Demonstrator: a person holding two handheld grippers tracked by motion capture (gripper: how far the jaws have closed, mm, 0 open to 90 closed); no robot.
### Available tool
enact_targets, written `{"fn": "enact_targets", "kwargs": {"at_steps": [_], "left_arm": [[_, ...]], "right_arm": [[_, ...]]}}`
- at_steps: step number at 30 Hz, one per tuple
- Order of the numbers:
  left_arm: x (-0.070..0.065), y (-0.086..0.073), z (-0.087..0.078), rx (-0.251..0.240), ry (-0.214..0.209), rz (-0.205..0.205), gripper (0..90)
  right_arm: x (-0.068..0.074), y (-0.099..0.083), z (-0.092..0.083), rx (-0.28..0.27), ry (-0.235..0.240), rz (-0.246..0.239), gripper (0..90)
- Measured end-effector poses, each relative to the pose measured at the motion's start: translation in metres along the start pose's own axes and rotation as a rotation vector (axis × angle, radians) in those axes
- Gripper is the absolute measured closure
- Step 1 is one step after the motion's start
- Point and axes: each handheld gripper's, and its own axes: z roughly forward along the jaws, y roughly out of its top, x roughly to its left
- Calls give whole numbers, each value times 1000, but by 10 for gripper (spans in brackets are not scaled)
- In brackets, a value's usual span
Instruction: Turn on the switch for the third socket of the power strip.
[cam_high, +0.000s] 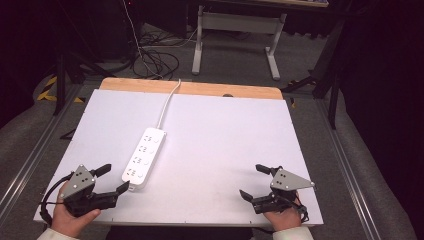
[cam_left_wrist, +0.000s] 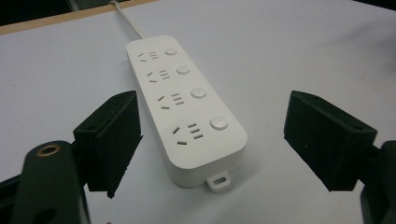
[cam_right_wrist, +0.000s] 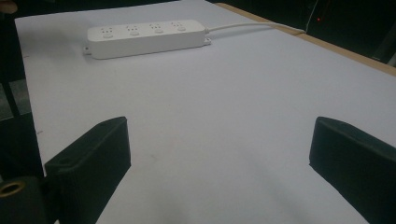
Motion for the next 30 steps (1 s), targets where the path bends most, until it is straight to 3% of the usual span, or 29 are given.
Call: {"fn": "enact_targets", "kwargs": {"at_steps": [2, 8, 11, 13, 15, 18, 25, 30], "left_arm": [[-2, 2, -2, -7, -19, 1, 197], [-2, 4, -4, -6, -16, 13, 196], [-1, 4, -5, -5, 3, 14, 201], [-3, 5, -8, 0, 34, 43, 204], [-3, 6, -9, 1, 33, 52, 210], [-3, 7, -10, -3, 24, 47, 219], [0, 10, -12, 1, -16, -22, 228], [-2, 12, -11, 13, 0, -1, 272]], "right_arm": [[1, 0, 0, -1, 0, -1, 58], [-1, -1, 0, 3, 2, 7, 59], [-1, -1, 1, 6, 7, 10, 59], [-1, -1, 1, 5, 3, 3, 60], [0, -1, 1, 6, 4, 3, 60], [0, -1, 1, 4, 3, 4, 62], [-1, -1, 2, 7, 11, 5, 64], [0, -1, 1, 3, 13, 7, 66]]}}
